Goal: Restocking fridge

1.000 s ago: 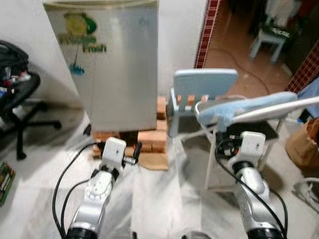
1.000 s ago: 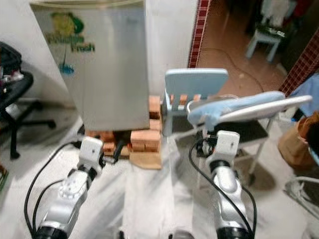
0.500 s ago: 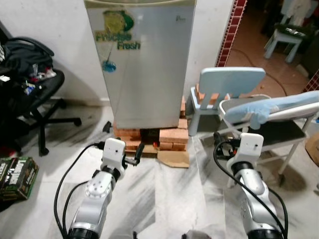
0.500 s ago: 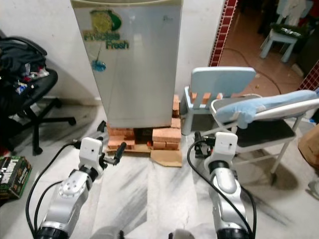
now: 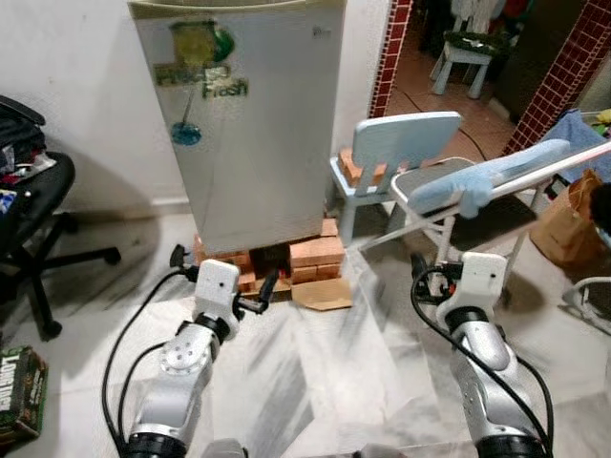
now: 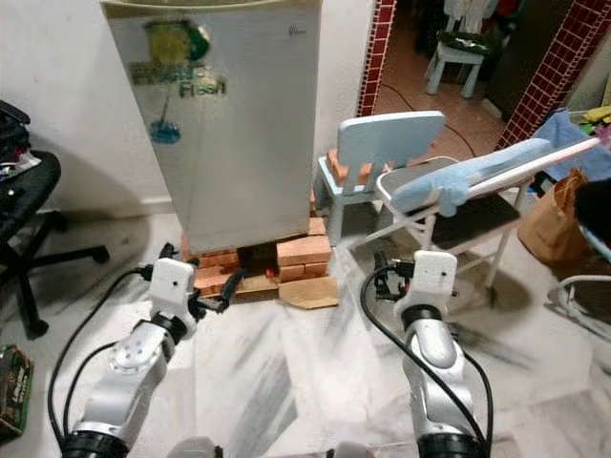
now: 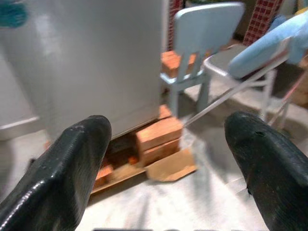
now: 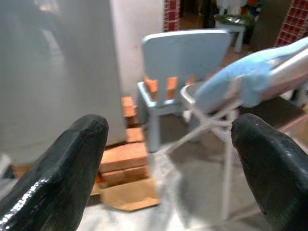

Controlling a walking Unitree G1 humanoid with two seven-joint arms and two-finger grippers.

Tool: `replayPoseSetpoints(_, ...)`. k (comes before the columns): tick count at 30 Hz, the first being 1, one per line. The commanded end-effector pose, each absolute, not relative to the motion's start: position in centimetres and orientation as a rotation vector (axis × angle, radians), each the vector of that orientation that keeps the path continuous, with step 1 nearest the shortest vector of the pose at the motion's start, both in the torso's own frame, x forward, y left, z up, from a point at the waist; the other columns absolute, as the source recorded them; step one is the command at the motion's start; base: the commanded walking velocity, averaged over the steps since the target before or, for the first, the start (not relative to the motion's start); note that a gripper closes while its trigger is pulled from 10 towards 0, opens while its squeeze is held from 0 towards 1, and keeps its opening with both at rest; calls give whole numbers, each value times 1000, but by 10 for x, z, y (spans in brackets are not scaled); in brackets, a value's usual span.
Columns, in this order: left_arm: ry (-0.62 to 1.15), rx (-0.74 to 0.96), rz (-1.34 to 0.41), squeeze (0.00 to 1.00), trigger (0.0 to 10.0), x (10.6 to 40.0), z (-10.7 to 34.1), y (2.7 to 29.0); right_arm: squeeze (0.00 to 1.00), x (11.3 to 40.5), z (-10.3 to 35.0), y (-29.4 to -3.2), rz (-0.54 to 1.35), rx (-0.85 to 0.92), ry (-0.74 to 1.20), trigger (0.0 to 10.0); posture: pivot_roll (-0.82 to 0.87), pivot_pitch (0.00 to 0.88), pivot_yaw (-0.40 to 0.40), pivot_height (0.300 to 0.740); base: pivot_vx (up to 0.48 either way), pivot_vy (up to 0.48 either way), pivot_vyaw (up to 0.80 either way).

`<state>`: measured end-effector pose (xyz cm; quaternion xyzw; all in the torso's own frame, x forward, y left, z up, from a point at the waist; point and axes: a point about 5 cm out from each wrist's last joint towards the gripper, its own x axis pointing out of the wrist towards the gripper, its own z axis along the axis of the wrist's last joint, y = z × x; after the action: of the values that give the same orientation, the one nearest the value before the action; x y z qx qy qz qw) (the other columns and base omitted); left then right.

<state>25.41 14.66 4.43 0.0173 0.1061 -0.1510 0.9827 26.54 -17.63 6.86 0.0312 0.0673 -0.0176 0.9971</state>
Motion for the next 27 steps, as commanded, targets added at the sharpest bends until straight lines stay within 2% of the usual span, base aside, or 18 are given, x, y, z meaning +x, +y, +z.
replayPoseSetpoints(1, 185, 32, -304, 0, 10000, 259, 50, 146, 0, 267, 72, -179, -41, 52, 122, 10000, -29, 0, -14, 740, 0, 458, -800)
replayPoseSetpoints(24, 192, 42, -292, 0, 10000, 261, 48, 146, 0, 271, 70, -174, -27, 47, 123, 10000, -20, 0, -19, 740, 0, 458, -800)
replayPoseSetpoints(27, 191, 41, -292, 0, 10000, 261, 48, 146, 0, 271, 71, -174, -27, 48, 119, 10000, -20, 0, -19, 740, 0, 458, -406)
